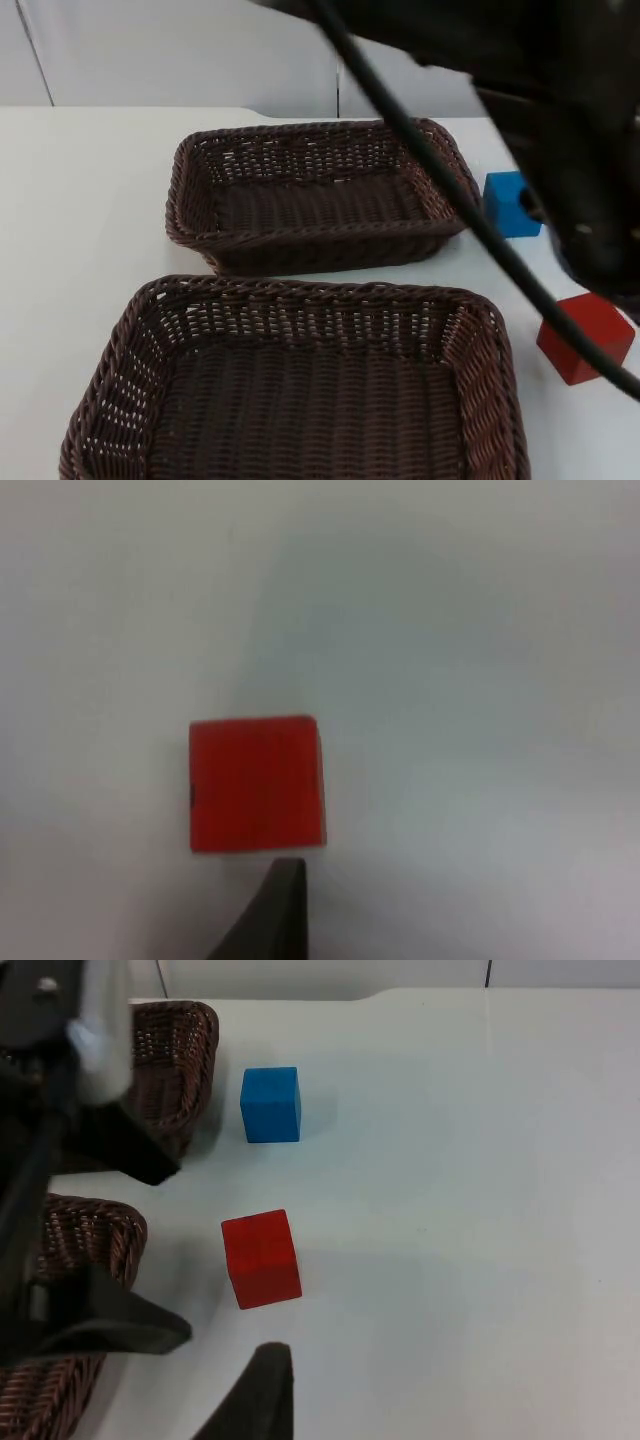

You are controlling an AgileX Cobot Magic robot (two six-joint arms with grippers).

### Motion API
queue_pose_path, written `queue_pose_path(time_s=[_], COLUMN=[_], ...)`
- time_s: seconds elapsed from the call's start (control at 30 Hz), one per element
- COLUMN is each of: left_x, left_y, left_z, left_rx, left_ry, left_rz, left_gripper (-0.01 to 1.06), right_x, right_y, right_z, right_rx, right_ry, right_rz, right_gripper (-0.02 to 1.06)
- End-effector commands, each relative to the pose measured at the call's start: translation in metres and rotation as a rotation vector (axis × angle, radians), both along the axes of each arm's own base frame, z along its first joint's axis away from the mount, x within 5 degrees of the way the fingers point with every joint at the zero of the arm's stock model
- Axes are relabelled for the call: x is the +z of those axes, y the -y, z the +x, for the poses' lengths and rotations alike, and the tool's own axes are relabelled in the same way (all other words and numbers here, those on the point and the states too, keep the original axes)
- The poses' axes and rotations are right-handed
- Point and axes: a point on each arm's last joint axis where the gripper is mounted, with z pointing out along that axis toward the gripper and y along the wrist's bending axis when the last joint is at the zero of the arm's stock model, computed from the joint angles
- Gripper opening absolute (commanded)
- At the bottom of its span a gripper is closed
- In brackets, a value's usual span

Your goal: Pick up one cube with the left hand and place it into the upper basket. Pick up one cube with the right hand and place it into the lower basket.

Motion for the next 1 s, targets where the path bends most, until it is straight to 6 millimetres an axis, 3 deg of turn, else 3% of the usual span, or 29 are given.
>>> queue_pose_path(time_s=[0.0, 0.4, 0.57, 0.97], left_x=[-0.004, -0.044, -0.057, -0.068], left_y=[0.011, 0.034, 0.034, 0.015], left_z=[0.0, 0.016, 0.021, 0.06], left_rx=[-0.017, -0.014, 0.002, 0.12], left_ry=[0.019, 0.067, 0.099, 0.066], left_rz=[0.01, 0.074, 0.104, 0.06], left_gripper=[1.05, 1.05, 1.05, 1.05], right_x=[0.0, 0.0, 0.0, 0.0], right_y=[0.0, 0.0, 0.0, 0.0], right_z=[0.0, 0.0, 0.0, 0.0], right_rx=[0.003, 0.003, 0.003, 0.003], right_ry=[0.002, 0.002, 0.002, 0.002], right_rz=[-0.001, -0.001, -0.001, -0.001], right_gripper=[1.05, 1.05, 1.05, 1.05])
